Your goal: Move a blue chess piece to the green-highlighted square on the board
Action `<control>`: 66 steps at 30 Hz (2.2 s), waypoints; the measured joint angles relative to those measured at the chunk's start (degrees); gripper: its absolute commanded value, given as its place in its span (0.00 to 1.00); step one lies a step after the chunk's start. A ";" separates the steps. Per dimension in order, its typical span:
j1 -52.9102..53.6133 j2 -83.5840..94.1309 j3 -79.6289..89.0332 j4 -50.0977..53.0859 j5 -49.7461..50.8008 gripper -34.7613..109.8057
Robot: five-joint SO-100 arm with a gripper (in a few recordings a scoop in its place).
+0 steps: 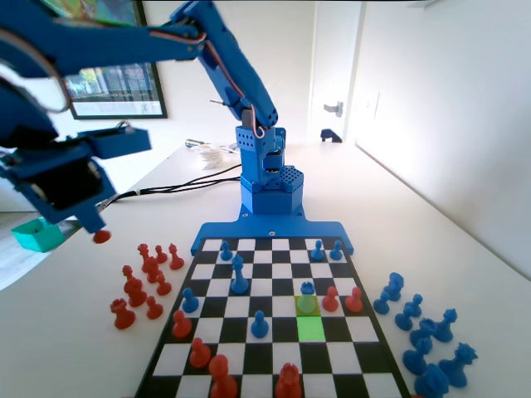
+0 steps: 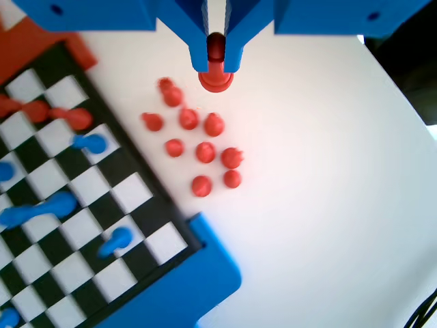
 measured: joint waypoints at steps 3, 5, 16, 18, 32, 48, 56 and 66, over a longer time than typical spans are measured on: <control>1.67 -4.31 -4.13 0.00 -0.70 0.25; 2.46 -6.15 -5.80 -0.09 -1.23 0.25; 5.19 -14.85 -7.47 -6.33 -2.46 0.25; 5.19 -15.47 -6.68 -8.17 -2.46 0.25; 4.22 -15.47 2.46 -17.05 -2.46 0.25; 4.22 -15.47 3.52 -16.70 -5.01 0.32; 4.66 -15.38 3.52 -13.01 -8.00 0.32; 4.22 -8.70 0.88 -2.02 -12.22 0.32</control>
